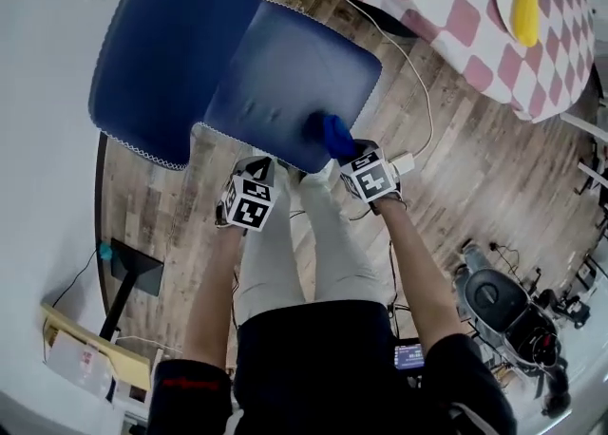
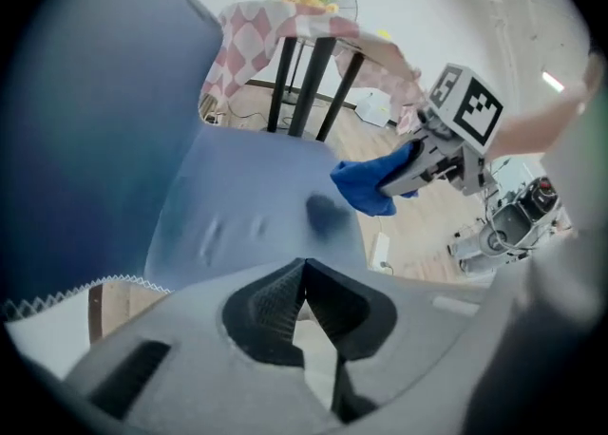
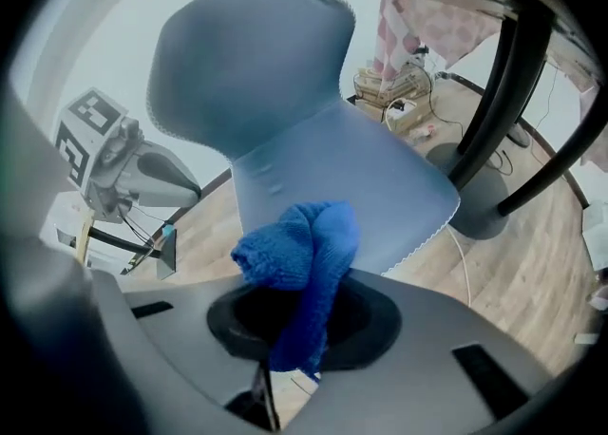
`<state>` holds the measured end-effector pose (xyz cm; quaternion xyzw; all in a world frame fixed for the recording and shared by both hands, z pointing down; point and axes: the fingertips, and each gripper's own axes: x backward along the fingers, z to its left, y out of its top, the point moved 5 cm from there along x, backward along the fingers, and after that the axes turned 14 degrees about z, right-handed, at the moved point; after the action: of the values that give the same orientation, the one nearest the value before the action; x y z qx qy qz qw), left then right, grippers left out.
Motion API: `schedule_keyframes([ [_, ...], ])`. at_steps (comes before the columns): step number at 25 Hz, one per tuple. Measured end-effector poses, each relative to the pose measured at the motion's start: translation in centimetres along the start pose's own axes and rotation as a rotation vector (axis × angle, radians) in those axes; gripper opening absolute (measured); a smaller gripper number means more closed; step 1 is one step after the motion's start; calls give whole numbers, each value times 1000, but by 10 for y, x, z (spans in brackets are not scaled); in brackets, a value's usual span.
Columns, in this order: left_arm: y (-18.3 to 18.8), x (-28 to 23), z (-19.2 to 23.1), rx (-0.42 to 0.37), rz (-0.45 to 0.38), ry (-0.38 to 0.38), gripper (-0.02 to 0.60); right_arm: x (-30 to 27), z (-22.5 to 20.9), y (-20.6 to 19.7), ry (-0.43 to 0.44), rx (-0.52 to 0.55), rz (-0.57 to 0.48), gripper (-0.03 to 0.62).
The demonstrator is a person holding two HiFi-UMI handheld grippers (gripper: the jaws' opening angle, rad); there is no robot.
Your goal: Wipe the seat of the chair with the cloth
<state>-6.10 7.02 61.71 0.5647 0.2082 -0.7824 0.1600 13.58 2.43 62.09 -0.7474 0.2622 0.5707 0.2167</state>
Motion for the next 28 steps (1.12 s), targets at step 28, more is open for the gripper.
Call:
schedule_keyframes([
  [28, 149, 480, -107, -106, -818, 248, 17, 526, 88, 73, -303, 201, -949, 66],
])
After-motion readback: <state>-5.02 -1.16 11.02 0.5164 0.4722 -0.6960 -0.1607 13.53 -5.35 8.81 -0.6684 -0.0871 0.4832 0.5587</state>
